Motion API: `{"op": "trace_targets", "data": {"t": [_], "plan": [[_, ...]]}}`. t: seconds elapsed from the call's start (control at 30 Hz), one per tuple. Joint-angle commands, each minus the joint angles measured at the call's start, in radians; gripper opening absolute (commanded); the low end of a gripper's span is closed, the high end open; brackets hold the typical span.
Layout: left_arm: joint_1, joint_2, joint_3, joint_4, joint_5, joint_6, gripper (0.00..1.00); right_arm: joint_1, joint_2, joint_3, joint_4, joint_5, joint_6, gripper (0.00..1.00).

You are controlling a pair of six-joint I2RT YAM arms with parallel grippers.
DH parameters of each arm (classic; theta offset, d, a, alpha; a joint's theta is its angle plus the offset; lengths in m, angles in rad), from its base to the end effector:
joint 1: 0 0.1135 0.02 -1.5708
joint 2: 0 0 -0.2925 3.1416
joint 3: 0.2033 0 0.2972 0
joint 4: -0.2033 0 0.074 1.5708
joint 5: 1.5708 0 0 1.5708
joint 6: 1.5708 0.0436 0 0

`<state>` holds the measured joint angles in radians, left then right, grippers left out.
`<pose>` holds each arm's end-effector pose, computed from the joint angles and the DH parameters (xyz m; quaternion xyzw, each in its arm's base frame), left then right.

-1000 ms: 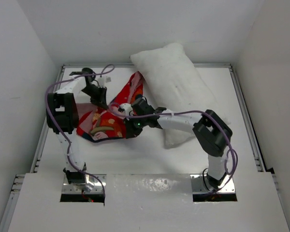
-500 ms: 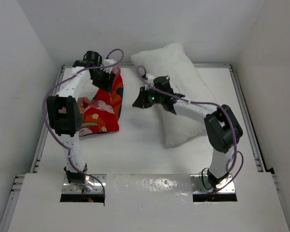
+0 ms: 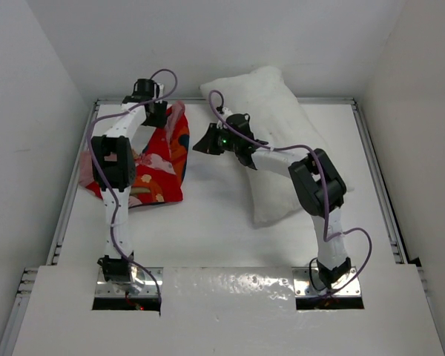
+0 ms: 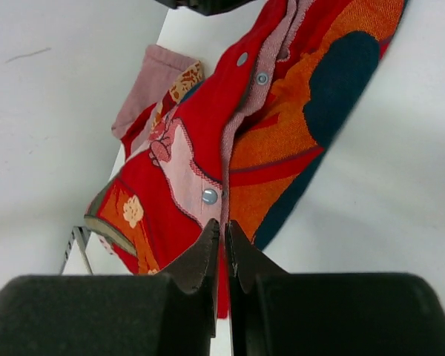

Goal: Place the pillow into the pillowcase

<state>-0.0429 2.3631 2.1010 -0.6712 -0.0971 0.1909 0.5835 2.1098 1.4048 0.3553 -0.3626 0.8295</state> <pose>0.5944 -0.0213 0.2071 0.0955 0.9438 0.0691 0.3087 0.4409 0.3096 0.1823 -0.0037 0.8125 0.4785 0.3330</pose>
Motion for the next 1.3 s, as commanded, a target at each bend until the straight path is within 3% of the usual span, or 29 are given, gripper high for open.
{"op": "trace_targets", "data": {"t": [0.0, 0.3, 0.37, 0.4, 0.43, 0.47, 0.53, 0.67, 0.77, 0.8, 0.87, 0.93, 1.03, 1.27], "plan": [[-0.005, 0.051, 0.063, 0.068, 0.011, -0.082, 0.56, -0.007, 0.018, 0.043, 0.08, -0.024, 0.034, 0.06], [0.015, 0.125, 0.079, 0.129, 0.178, -0.133, 0.55, -0.007, -0.001, -0.007, 0.005, -0.026, -0.036, 0.09], [0.015, 0.137, 0.077, 0.147, 0.171, -0.128, 0.46, -0.008, 0.006, -0.009, 0.005, -0.022, -0.036, 0.09], [0.017, 0.146, 0.085, 0.144, 0.177, -0.123, 0.31, -0.007, 0.013, -0.006, 0.004, -0.022, -0.035, 0.09], [0.02, 0.153, 0.093, 0.137, 0.194, -0.122, 0.26, -0.007, 0.019, -0.001, 0.002, -0.022, -0.027, 0.09], [0.029, 0.157, 0.088, 0.131, 0.283, -0.116, 0.14, -0.007, 0.025, 0.011, -0.001, -0.021, -0.024, 0.1], [0.037, 0.13, 0.055, 0.13, 0.408, -0.111, 0.0, -0.008, 0.038, 0.029, -0.021, -0.013, -0.02, 0.1], [0.038, 0.012, 0.011, 0.114, 0.698, -0.108, 0.0, -0.008, 0.03, 0.037, -0.044, 0.048, -0.012, 0.1], [0.038, -0.146, -0.059, 0.119, 0.793, -0.073, 0.0, -0.008, 0.021, 0.043, -0.035, 0.094, 0.003, 0.16], [0.038, -0.187, -0.087, 0.12, 0.807, -0.056, 0.0, -0.008, 0.022, 0.046, -0.02, 0.103, 0.01, 0.18], [0.034, -0.298, -0.168, 0.102, 0.807, -0.006, 0.0, -0.008, 0.03, 0.051, 0.005, 0.119, 0.045, 0.32], [0.029, -0.338, -0.185, 0.043, 0.81, 0.051, 0.0, -0.008, 0.042, 0.059, 0.059, 0.134, 0.1, 0.37], [0.025, -0.356, -0.211, -0.037, 0.812, 0.076, 0.0, -0.008, 0.088, 0.095, 0.111, 0.155, 0.174, 0.41], [0.017, -0.381, -0.245, -0.054, 0.887, 0.045, 0.0, -0.002, 0.249, 0.262, 0.119, 0.202, 0.235, 0.48]]}}
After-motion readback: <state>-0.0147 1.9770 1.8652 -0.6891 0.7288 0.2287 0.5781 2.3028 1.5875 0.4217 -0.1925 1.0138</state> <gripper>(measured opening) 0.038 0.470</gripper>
